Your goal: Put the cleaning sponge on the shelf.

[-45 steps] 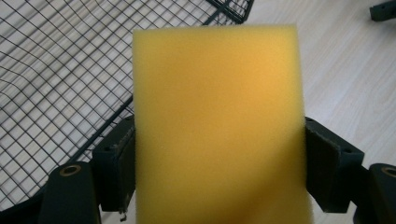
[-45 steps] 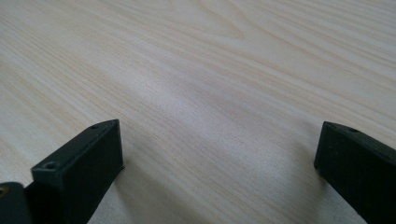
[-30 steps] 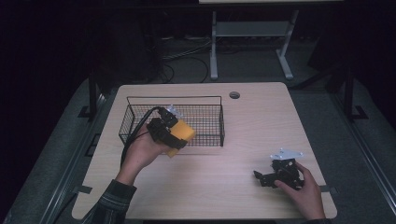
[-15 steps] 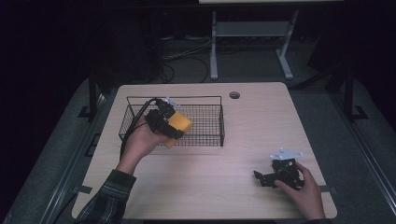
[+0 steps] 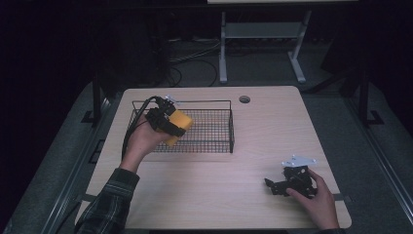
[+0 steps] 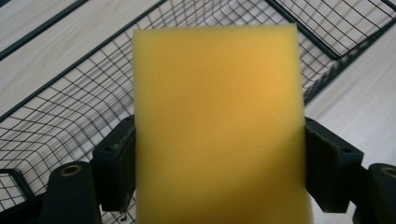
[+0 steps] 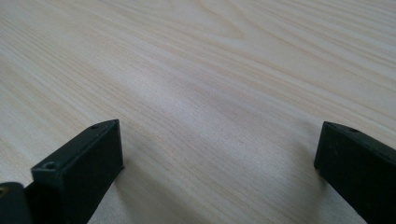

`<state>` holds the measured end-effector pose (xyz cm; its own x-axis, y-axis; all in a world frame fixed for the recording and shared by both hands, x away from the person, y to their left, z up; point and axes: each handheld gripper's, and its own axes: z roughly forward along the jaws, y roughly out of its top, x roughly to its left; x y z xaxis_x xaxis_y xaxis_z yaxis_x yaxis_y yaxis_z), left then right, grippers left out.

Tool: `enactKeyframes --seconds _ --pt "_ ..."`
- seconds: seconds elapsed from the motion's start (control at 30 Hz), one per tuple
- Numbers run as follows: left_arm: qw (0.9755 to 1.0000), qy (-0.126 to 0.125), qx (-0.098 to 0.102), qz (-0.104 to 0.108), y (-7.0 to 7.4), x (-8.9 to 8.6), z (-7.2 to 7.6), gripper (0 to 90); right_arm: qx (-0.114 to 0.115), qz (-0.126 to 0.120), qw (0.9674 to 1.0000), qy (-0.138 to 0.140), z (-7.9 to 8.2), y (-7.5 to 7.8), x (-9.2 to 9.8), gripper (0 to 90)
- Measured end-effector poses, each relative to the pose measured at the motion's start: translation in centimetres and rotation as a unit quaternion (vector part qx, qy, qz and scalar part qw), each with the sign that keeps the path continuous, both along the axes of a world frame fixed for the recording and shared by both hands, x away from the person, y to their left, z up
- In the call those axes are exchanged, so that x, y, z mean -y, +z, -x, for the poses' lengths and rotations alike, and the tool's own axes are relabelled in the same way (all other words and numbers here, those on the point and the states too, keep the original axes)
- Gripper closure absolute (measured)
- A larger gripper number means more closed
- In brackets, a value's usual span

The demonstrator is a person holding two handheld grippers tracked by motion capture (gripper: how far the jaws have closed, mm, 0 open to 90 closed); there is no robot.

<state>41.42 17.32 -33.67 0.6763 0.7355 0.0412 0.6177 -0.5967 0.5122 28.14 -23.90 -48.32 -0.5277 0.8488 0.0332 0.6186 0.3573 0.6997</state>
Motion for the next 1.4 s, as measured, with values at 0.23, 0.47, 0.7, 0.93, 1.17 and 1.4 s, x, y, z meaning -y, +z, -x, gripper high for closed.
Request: enactKeyframes --seconds 0.23,0.47,0.7,0.93,1.17,1.4 --pt "0.9999 0.017 0.002 -0.003 -0.3 -1.3 -0.9 23.5 0.000 0.000 1.0000 0.000 0.0 0.0 0.0 0.3" --pt "0.9993 0.036 0.009 -0.002 -0.2 -2.7 -1.9 23.5 0.001 0.000 1.0000 0.000 0.0 0.0 0.0 0.3" --pt "0.9980 0.063 0.007 -0.001 -0.7 -4.2 -2.9 23.5 0.000 0.000 1.0000 0.000 0.0 0.0 0.0 0.3" --pt "0.9965 0.083 0.006 -0.003 -1.1 -5.6 -3.8 23.5 0.001 0.000 1.0000 0.000 0.0 0.0 0.0 0.3" --pt "0.9949 0.100 0.009 -0.008 -2.1 -7.3 -4.6 23.5 0.001 0.001 1.0000 0.001 0.0 0.0 0.0 0.3" --pt "0.9943 0.106 0.003 -0.007 -3.1 -8.1 -5.0 23.5 0.001 0.001 1.0000 0.001 0.0 0.0 0.0 0.3"
